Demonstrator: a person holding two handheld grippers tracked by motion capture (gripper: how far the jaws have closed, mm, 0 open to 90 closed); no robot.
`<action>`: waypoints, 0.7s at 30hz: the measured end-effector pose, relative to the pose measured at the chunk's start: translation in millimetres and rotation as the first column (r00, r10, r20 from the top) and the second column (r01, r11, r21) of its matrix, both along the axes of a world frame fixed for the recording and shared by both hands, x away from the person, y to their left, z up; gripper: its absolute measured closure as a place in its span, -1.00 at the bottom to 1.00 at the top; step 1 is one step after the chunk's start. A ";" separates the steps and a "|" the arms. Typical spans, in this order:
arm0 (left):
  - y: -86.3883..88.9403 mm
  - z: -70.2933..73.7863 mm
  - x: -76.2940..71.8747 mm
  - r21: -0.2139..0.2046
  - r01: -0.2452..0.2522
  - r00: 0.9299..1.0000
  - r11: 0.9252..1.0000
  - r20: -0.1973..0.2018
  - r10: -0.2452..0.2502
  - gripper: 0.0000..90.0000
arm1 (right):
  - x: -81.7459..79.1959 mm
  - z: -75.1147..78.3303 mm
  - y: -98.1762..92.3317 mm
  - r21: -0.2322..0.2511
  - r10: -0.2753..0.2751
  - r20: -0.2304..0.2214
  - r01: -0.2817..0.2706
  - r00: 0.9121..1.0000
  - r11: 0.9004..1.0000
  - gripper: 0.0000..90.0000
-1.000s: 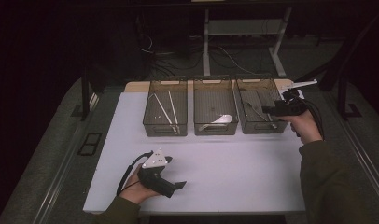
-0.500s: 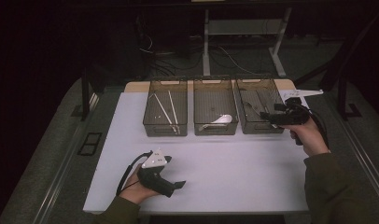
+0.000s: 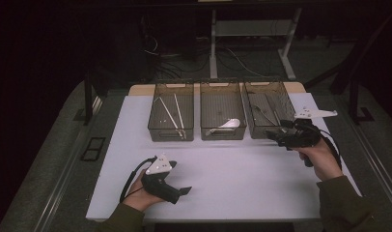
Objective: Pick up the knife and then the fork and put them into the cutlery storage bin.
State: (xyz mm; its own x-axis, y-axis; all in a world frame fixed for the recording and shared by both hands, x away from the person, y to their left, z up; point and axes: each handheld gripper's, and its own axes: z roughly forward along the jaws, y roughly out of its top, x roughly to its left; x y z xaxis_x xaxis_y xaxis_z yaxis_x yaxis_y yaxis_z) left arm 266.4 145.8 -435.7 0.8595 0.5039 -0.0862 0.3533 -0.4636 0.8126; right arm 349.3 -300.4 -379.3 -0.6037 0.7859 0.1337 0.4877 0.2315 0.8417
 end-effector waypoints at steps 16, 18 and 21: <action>1.7 2.0 -0.4 -0.011 -0.006 1.000 1.000 0.010 0.006 -1.00 | -42.7 -22.1 -3.4 0.027 0.037 0.006 -0.037 0.999 0.999 -0.57; 2.8 2.4 -0.4 -0.013 -0.008 1.000 1.000 0.012 0.008 -1.00 | -47.2 -26.2 -1.9 0.017 0.052 0.009 -0.052 0.999 0.998 -0.58; 4.7 2.4 0.5 -0.015 -0.012 1.000 1.000 0.013 0.012 -1.00 | -55.0 -33.4 0.4 0.014 0.074 0.003 -0.074 0.997 0.997 -0.58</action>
State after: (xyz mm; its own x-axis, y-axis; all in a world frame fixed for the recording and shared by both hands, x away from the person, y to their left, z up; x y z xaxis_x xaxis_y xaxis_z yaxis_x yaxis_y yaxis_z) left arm 266.9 150.5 -433.3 0.8543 0.5132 -0.0827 0.3481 -0.4468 0.8241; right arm 294.3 -300.0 -412.8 -0.6605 0.7371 0.1428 0.4677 0.2552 0.8462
